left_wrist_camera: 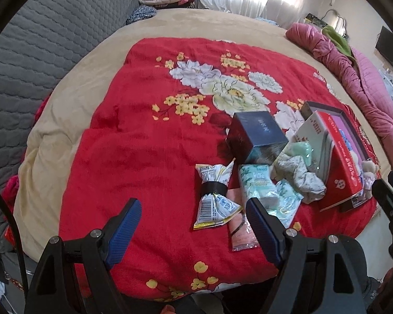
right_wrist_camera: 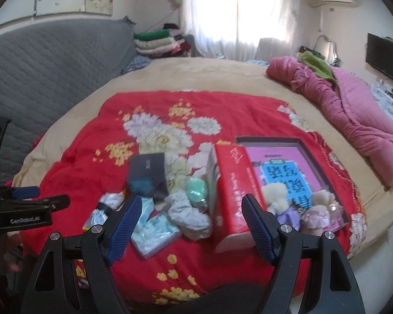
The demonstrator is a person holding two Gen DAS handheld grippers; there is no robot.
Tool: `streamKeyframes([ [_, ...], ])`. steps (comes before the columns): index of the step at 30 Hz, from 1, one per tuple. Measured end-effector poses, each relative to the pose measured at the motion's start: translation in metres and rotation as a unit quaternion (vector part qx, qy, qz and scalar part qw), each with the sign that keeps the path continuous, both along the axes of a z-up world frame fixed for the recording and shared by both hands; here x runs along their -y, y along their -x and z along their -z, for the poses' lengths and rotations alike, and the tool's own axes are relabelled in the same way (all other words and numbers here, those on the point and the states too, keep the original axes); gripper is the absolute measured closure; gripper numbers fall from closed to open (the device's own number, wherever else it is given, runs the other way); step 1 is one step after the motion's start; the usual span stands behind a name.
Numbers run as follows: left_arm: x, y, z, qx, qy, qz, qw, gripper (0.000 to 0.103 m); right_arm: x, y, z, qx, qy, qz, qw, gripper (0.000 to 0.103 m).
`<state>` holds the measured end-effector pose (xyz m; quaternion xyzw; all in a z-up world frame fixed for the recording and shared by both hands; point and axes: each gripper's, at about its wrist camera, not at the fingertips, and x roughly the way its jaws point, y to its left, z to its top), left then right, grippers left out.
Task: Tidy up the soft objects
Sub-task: 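Withdraw both tools from the tray back toward the remaining pile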
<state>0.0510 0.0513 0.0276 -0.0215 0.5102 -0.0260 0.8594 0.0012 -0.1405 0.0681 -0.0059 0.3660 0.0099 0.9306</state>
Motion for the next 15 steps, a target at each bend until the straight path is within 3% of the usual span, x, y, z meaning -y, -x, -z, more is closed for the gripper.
streamKeyframes([
  [9, 0.003, -0.007, 0.025, -0.023, 0.002, 0.001, 0.9997, 0.022, 0.004, -0.015, 0.021, -0.027, 0.003, 0.004, 1.0, 0.024],
  [15, 0.004, -0.016, 0.042, -0.04, 0.005, -0.002, 0.9992, 0.022, -0.015, -0.024, 0.037, -0.05, -0.001, -0.035, 0.998, 0.024],
])
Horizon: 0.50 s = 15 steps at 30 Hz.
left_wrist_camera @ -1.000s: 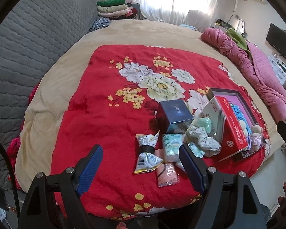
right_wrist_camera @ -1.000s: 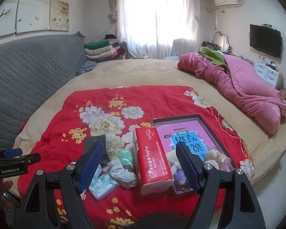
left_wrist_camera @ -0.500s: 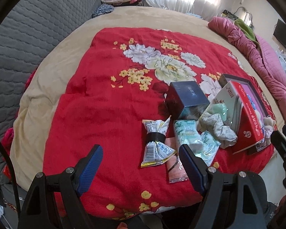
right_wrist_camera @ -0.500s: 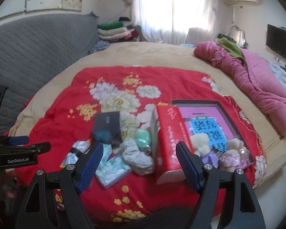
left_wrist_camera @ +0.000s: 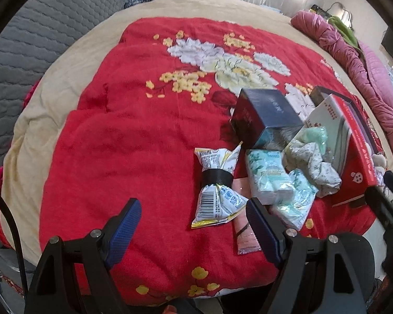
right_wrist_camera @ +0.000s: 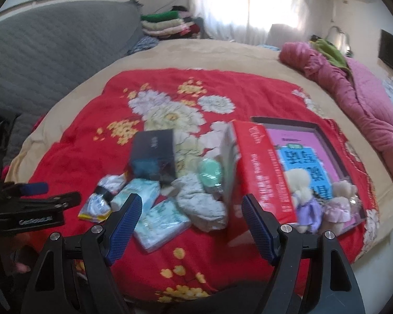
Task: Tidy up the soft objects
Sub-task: 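Withdraw both tools from the tray back toward the remaining pile, then grasp the taped snack bag with the left tool while the right grasps the Flower tissue pack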
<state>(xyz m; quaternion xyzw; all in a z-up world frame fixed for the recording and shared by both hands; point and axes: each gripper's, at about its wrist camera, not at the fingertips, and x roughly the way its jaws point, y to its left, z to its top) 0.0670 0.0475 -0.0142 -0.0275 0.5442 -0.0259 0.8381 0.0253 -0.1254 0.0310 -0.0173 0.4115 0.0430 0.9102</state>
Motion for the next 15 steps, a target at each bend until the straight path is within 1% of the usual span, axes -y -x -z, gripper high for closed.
streamKeyframes([
  [3, 0.0, -0.005, 0.007, -0.007, 0.003, -0.003, 1.0, 0.022, -0.011, -0.004, 0.011, -0.013, 0.012, -0.016, 1.0, 0.024],
  [5, 0.0, -0.009, 0.011, -0.01, 0.008, -0.006, 0.9999, 0.022, -0.015, -0.006, 0.021, -0.03, 0.011, -0.023, 0.999, 0.024],
  [8, 0.001, -0.014, 0.016, -0.016, 0.014, -0.008, 0.9997, 0.022, -0.019, -0.007, 0.038, -0.05, 0.007, -0.022, 0.998, 0.024],
  [10, 0.001, -0.019, 0.02, -0.02, 0.018, -0.01, 0.9996, 0.022, -0.022, -0.008, 0.051, -0.071, 0.006, -0.022, 0.997, 0.024],
  [15, 0.002, -0.024, 0.028, -0.023, 0.021, -0.011, 0.9994, 0.022, -0.025, -0.011, 0.069, -0.095, -0.008, -0.007, 0.995, 0.024],
])
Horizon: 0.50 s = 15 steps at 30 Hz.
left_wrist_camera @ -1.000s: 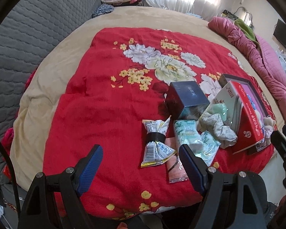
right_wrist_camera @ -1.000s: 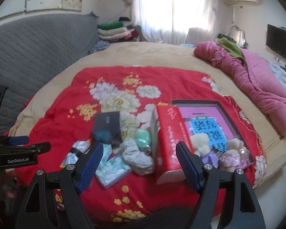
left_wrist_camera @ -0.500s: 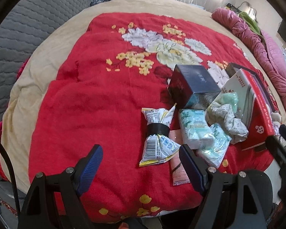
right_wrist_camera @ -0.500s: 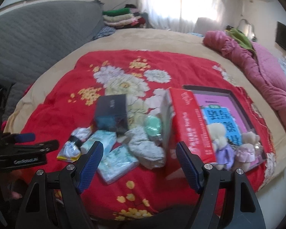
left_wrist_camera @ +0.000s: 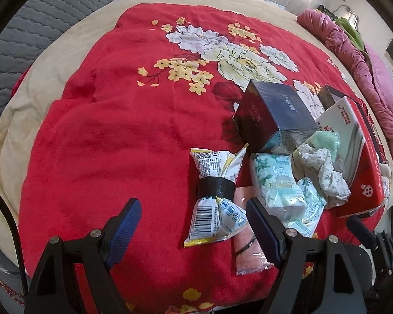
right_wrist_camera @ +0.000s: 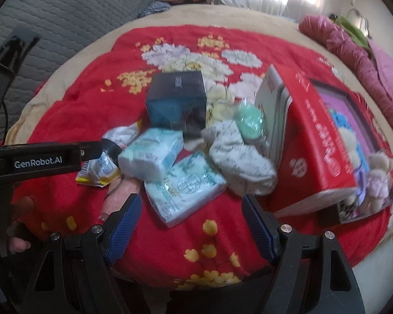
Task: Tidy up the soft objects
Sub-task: 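Grasp the taped snack bag with the left tool while the right grasps the Flower tissue pack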
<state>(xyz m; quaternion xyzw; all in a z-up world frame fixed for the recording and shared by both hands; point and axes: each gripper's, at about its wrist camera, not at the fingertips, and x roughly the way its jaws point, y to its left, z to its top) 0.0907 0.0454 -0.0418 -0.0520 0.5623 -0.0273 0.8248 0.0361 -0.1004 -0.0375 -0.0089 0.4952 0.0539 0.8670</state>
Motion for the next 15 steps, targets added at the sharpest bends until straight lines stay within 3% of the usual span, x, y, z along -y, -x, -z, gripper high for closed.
streamKeyframes([
  [7, -0.002, -0.003, 0.007, -0.002, 0.004, 0.003, 1.0, 0.022, 0.0, -0.008, 0.019, -0.03, -0.011, 0.011, 0.999, 0.024],
  [15, -0.003, -0.005, 0.013, -0.005, 0.003, 0.003, 1.0, 0.022, 0.003, -0.018, 0.028, -0.051, -0.066, 0.038, 0.996, 0.024],
])
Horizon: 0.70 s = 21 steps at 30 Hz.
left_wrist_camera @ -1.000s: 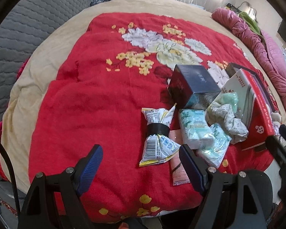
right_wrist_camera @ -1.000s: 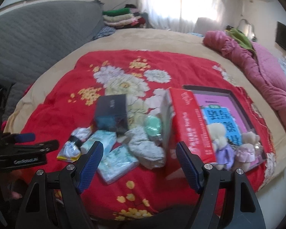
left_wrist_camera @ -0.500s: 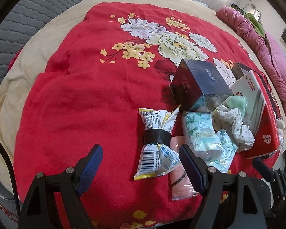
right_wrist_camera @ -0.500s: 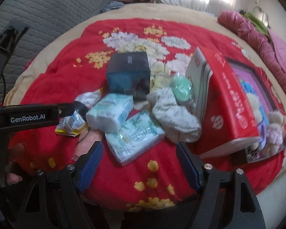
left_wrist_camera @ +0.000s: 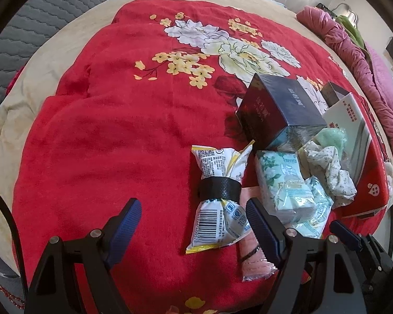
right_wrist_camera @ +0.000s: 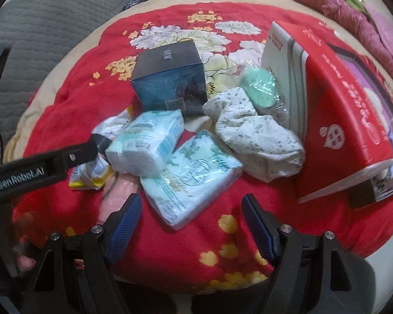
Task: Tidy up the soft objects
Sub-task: 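Grasp the taped snack bag with the left tool while the right grasps the Flower tissue pack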
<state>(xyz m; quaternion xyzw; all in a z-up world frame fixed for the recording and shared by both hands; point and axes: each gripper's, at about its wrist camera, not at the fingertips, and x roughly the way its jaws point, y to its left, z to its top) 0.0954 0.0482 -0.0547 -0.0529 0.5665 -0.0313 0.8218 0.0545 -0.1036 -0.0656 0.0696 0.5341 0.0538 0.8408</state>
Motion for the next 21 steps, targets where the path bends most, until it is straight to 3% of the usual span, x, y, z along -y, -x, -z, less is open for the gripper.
streamKeyframes([
  [13, 0.003, -0.003, 0.008, -0.006, 0.006, 0.005, 1.0, 0.022, -0.003, -0.024, 0.017, -0.011, 0.01, 0.057, 0.998, 0.024],
  [21, 0.007, -0.014, 0.016, -0.017, 0.006, 0.0, 0.9998, 0.022, 0.007, -0.022, 0.019, -0.006, 0.012, 0.064, 0.998, 0.026],
])
